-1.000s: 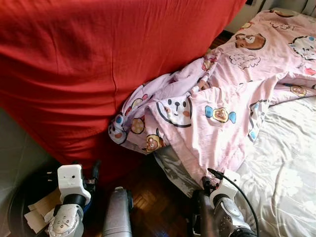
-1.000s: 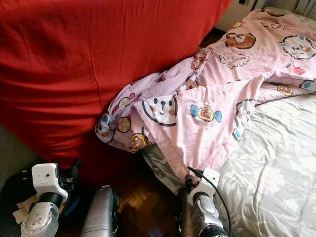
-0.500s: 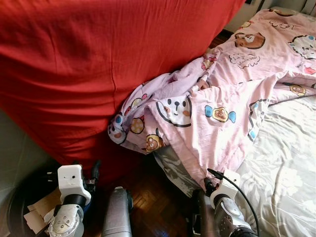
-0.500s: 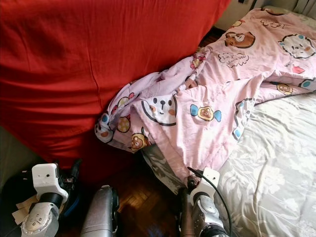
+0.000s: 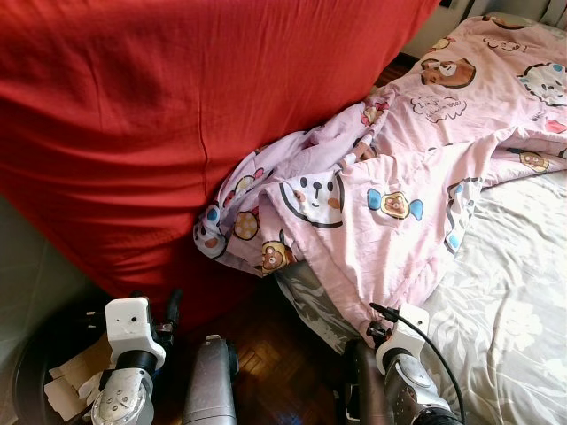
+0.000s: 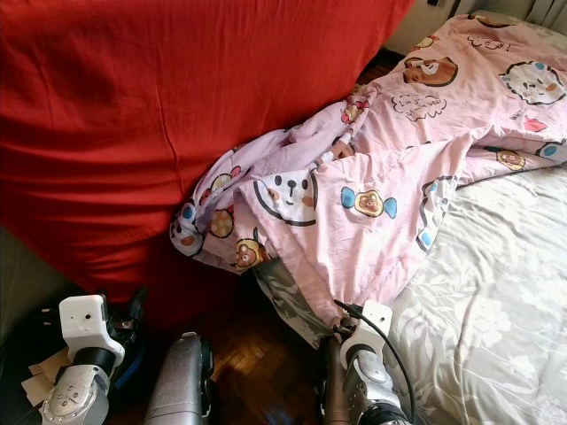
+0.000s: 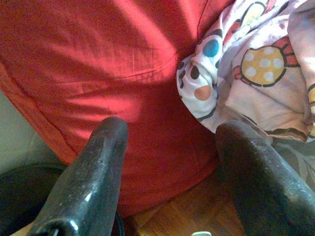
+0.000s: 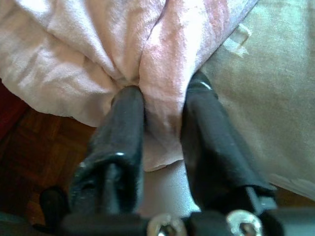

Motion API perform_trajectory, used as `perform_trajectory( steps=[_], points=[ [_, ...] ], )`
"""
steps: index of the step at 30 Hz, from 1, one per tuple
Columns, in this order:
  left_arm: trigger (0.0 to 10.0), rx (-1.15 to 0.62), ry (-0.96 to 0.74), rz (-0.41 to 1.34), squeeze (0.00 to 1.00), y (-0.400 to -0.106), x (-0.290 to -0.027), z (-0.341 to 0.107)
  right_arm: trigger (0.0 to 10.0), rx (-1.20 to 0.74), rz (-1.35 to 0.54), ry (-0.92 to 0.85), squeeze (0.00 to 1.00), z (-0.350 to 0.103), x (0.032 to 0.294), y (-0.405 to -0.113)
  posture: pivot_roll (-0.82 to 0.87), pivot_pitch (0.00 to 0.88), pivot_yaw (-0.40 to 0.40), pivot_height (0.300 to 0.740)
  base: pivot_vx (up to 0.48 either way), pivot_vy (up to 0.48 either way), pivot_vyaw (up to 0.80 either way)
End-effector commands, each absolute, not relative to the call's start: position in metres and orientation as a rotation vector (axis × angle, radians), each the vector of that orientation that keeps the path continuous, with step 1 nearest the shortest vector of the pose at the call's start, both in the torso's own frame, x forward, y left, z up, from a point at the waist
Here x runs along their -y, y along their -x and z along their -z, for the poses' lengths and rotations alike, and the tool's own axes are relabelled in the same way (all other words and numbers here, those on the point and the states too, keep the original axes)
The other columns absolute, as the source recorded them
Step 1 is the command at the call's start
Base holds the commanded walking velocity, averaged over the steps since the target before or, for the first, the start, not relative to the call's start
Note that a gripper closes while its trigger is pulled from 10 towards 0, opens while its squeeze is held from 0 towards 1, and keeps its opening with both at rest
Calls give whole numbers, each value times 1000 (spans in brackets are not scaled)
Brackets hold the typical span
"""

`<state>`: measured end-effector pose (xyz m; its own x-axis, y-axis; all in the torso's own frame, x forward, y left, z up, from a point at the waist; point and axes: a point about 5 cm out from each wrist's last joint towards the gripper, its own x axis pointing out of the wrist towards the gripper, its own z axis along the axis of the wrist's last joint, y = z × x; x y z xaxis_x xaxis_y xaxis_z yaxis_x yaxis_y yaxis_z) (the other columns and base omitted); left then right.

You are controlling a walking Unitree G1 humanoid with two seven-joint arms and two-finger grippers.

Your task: Clean up the room

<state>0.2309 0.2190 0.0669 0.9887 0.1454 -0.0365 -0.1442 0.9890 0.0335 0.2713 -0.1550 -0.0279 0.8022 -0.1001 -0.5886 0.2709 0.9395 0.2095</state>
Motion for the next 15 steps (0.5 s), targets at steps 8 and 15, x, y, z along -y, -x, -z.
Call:
perform_trajectory(
  steps=[8, 15],
  points=[
    [10000, -78, -46, -152, 0, -225, -218, -57, 0, -598, 168, -254, 0, 27, 151, -273, 81, 245, -2, 580, 0, 0, 0],
    [10000, -79, -47, -157, 0, -225, -218, -57, 0, -457, 158, -240, 0, 6, 156, -291, 81, 247, -3, 580, 0, 0, 0]
  ],
)
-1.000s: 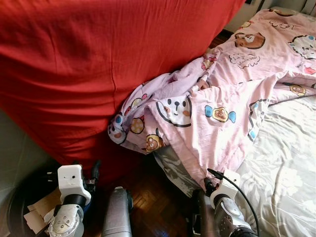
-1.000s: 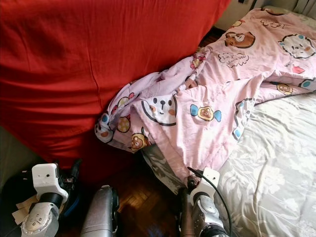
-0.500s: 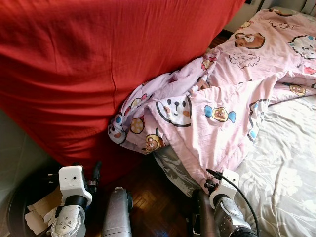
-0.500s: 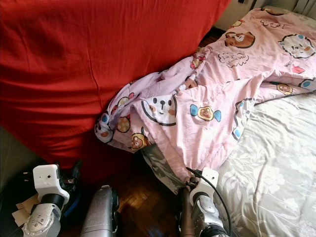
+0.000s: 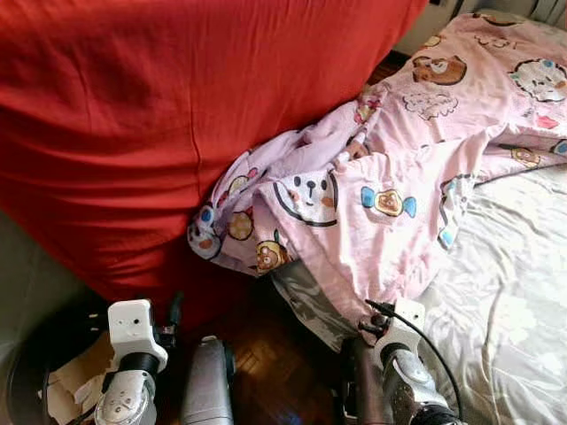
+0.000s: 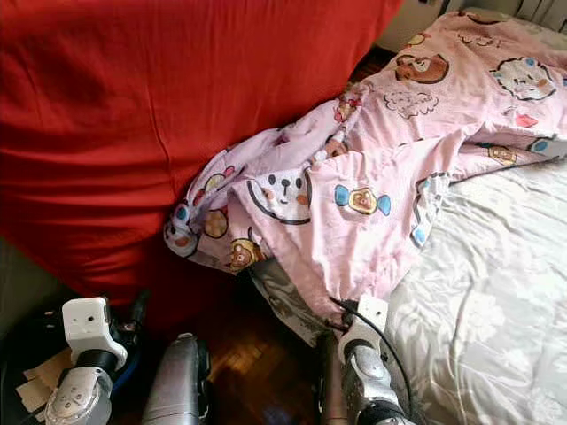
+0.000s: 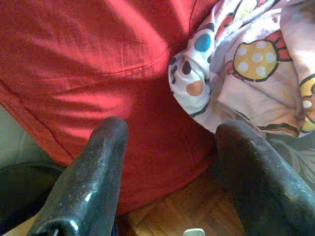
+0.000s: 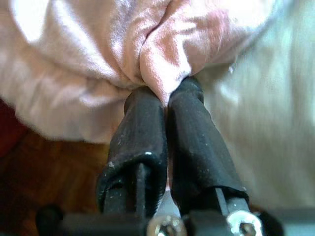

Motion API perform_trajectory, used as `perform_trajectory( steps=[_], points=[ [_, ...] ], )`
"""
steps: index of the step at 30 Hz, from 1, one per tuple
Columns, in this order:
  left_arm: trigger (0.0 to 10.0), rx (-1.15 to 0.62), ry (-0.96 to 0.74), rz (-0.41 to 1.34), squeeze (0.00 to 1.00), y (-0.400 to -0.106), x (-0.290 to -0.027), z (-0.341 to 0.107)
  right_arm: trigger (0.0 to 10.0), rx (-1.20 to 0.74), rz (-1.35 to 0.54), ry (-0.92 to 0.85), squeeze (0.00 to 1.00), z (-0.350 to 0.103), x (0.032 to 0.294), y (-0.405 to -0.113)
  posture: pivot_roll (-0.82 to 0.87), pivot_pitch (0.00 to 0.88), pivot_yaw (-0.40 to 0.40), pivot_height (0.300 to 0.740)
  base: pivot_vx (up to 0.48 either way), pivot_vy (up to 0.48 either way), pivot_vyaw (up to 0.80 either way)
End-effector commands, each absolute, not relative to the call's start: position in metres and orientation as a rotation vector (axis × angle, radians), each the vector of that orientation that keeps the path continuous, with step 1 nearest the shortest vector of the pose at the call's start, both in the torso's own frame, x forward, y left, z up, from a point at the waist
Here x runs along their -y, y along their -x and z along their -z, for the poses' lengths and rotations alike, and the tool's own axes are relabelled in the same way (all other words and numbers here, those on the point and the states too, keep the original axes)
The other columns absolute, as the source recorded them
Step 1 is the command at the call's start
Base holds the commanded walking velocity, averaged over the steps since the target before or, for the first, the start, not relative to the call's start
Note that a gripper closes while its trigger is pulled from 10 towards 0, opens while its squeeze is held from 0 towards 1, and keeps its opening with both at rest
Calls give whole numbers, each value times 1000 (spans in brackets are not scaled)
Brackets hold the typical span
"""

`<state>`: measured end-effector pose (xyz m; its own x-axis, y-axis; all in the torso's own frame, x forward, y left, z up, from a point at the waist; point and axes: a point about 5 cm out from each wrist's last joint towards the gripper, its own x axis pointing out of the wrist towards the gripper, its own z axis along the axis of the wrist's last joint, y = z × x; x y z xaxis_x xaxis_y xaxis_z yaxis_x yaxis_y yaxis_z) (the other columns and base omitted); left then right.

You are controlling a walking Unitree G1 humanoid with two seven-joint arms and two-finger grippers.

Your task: Clean up the room

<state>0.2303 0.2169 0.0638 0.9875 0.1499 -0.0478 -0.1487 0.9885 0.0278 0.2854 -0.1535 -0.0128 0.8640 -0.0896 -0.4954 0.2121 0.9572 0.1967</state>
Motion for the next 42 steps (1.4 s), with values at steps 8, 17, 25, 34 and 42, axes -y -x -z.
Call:
perform_trajectory(
  steps=[8, 17, 25, 34, 42],
  points=[
    [10000, -78, -43, -160, 0, -225, -217, -56, 0, -345, 136, -193, 0, -10, 165, -300, 64, 245, -16, 580, 0, 0, 0],
    [10000, -91, -35, -165, 0, -223, -216, -51, 10000, -315, 47, -184, 0, 1, 157, -278, 62, 246, -21, 580, 0, 0, 0],
    [10000, -139, 12, -204, 0, -218, -217, -38, 10000, -274, 21, -194, 0, -3, 156, -278, 54, 242, -19, 610, 0, 0, 0],
    [10000, -207, 60, -268, 0, -204, -225, -19, 10000, -267, 20, -190, 0, -5, 156, -279, 58, 236, -21, 655, 0, 0, 0],
    [10000, -274, 63, -296, 0, -190, -229, -2, 10000, -269, 7, -179, 0, -4, 155, -278, 57, 229, -24, 690, 0, 0, 0]
  ],
)
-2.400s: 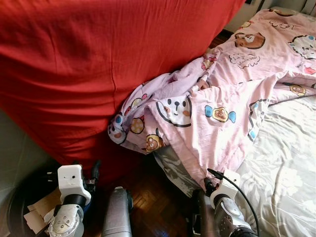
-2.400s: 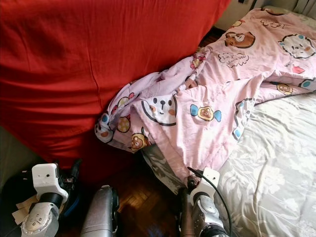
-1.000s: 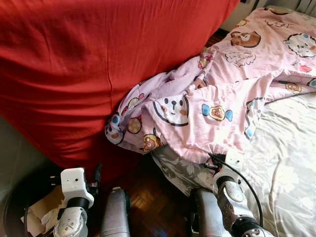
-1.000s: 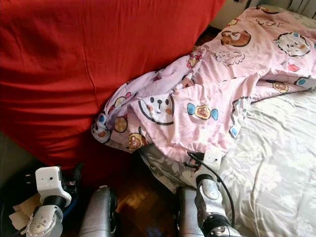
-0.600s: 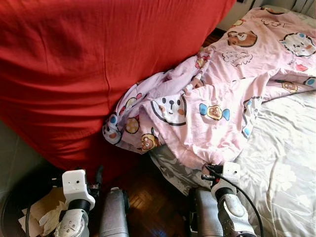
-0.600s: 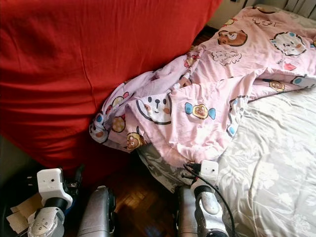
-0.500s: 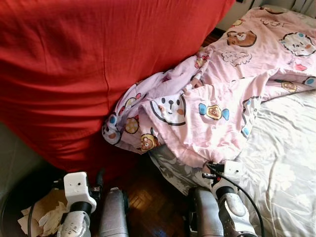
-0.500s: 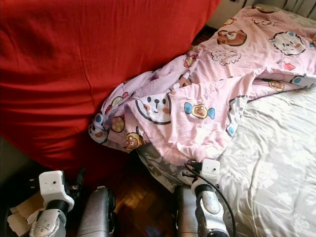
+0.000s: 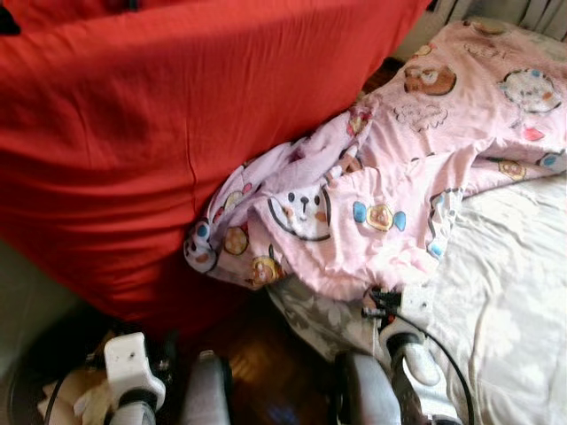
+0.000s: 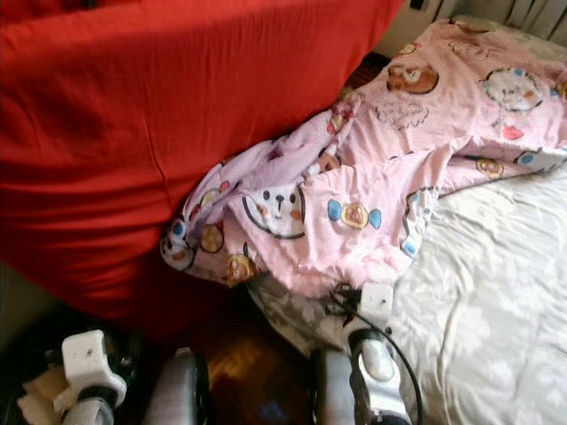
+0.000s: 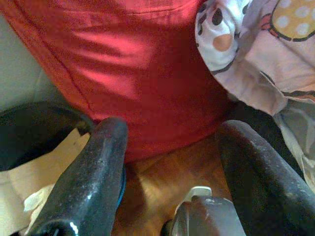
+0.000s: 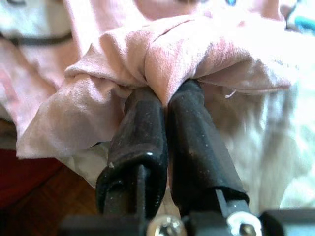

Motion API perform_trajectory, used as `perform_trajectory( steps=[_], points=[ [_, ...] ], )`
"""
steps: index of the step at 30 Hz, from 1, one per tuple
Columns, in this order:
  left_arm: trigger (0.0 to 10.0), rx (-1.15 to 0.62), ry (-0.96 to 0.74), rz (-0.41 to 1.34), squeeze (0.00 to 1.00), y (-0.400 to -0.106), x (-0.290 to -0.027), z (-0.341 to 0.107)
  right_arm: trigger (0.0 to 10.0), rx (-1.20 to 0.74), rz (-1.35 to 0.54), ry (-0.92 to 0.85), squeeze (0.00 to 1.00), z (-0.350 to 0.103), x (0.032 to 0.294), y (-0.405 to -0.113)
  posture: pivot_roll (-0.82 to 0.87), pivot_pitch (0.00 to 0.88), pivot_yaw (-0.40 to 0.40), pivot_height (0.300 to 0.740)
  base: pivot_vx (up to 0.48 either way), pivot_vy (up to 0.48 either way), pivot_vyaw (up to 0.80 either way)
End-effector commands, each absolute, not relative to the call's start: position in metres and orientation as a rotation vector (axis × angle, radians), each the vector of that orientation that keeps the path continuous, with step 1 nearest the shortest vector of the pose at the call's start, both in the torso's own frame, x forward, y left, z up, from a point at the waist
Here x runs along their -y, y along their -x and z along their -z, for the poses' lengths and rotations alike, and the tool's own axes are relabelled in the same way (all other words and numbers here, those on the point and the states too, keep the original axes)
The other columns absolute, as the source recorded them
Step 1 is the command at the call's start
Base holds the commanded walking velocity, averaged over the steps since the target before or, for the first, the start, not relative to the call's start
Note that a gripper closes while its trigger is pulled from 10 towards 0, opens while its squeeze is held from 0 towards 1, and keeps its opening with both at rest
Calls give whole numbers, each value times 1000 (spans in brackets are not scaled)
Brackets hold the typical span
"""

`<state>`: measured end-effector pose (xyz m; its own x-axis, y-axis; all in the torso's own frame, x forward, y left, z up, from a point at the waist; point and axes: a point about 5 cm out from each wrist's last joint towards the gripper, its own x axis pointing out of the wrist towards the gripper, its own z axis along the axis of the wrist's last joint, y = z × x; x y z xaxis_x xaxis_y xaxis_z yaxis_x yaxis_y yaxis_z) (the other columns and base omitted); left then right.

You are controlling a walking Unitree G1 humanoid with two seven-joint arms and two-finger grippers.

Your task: Clean up the room

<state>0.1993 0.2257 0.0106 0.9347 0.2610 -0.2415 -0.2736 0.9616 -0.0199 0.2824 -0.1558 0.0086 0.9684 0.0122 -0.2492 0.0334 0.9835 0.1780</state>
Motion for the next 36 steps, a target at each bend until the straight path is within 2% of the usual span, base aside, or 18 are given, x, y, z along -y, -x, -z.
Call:
perform_trajectory(
  steps=[1, 8, 13, 21, 29, 36],
  points=[
    [10000, -289, 62, -299, 0, -188, -229, 2, 10000, -269, 7, -178, 0, -4, 155, -278, 57, 226, -25, 695, 0, 0, 0],
    [10000, -374, 48, -323, 0, -175, -232, 20, 10000, -265, 4, -168, 0, -6, 157, -280, 56, 216, -30, 740, 0, 0, 0],
    [10000, -447, 127, -366, 0, -166, -235, 38, 10000, -260, 6, -166, 0, -7, 156, -281, 52, 200, -28, 740, 0, 0, 0],
    [10000, -546, 74, -328, 0, -160, -240, 54, 10000, -260, -14, -159, 0, -7, 154, -281, 59, 171, -28, 740, 0, 0, 0],
    [10000, -716, 48, -298, 0, -146, -238, 76, 10000, -277, 3, -148, 0, -5, 157, -283, 55, 106, -42, 740, 0, 0, 0],
    [10000, -763, 44, -280, 0, -145, -233, 81, 10000, -279, 10, -141, 0, -9, 159, -289, 59, 104, -52, 740, 0, 0, 0]
  ],
)
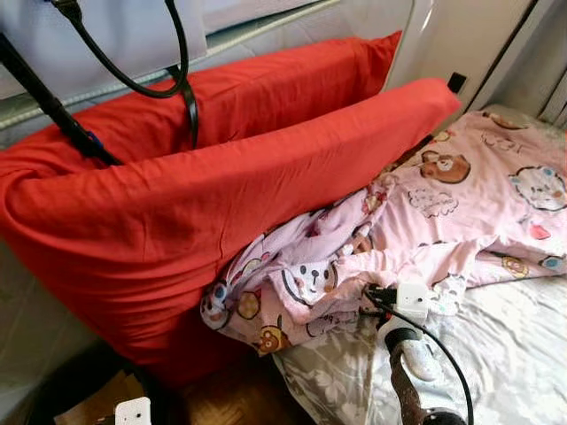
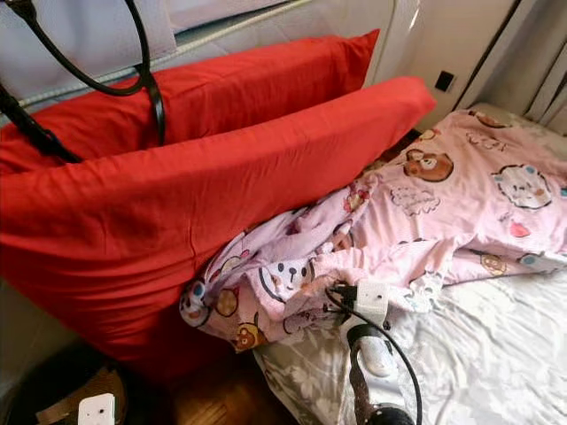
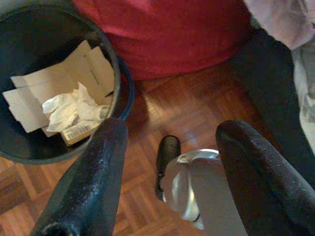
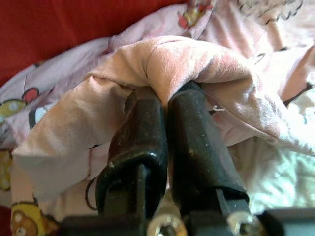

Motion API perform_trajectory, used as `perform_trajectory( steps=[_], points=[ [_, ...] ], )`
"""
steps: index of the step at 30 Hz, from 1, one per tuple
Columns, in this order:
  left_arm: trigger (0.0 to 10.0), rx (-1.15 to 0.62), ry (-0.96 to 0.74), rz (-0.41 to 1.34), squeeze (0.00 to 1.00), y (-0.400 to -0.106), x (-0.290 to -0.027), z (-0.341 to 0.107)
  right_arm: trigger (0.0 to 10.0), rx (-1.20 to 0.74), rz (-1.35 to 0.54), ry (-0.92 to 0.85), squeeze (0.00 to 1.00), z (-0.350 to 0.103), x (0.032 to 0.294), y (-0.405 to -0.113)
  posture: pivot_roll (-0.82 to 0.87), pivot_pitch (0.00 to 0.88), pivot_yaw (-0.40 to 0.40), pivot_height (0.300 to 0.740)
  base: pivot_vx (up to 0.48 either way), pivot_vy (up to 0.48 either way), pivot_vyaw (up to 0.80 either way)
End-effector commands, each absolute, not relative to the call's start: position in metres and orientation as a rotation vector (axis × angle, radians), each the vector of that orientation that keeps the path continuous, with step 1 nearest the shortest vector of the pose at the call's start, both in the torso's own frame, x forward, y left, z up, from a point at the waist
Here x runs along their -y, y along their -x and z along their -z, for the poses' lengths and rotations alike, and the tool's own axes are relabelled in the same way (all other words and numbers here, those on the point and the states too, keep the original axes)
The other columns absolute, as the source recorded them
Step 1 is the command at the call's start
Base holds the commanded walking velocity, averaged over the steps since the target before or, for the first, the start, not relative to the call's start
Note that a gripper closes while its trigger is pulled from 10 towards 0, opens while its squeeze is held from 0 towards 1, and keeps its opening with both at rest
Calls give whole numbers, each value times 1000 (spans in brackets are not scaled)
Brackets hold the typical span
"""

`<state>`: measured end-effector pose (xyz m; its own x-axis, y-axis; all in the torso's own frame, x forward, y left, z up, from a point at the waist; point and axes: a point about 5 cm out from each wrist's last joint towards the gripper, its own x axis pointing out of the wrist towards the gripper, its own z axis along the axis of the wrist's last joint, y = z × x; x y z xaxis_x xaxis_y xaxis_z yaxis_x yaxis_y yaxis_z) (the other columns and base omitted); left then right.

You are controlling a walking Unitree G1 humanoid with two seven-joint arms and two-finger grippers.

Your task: Clean up the room

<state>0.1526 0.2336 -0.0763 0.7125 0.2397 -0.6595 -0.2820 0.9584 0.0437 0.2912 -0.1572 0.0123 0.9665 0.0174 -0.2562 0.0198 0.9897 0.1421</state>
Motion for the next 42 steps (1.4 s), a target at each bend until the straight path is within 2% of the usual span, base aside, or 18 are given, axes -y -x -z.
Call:
perform_trajectory(
  steps=[1, 4, 12, 21, 31, 42],
  points=[
    [10000, -768, 44, -281, 0, -146, -233, 81, 10000, -276, 14, -142, 0, -10, 159, -291, 54, 96, -53, 740, 0, 0, 0],
    [10000, -776, 44, -279, 0, -150, -232, 81, 10000, -268, 23, -144, 0, -14, 158, -295, 42, 88, -48, 740, 0, 0, 0],
    [10000, -756, 24, -218, 0, -181, -222, 73, 10000, -242, 61, -145, 0, -26, 161, -310, 18, 41, -27, 740, 0, 0, 0],
    [10000, -765, 35, -239, 0, -191, -221, 70, 10000, -232, 70, -136, 0, -34, 161, -319, 12, 13, -34, 740, 0, 0, 0],
    [10000, -787, 63, -268, 0, -183, -220, 74, 10000, -234, 66, -120, 0, -35, 163, -321, 15, 27, -56, 740, 0, 0, 0],
    [10000, -842, 53, -245, 0, -163, -216, 84, 10000, -232, 73, -129, 0, -26, 166, -310, 9, 108, -47, 740, 0, 0, 0]
  ],
)
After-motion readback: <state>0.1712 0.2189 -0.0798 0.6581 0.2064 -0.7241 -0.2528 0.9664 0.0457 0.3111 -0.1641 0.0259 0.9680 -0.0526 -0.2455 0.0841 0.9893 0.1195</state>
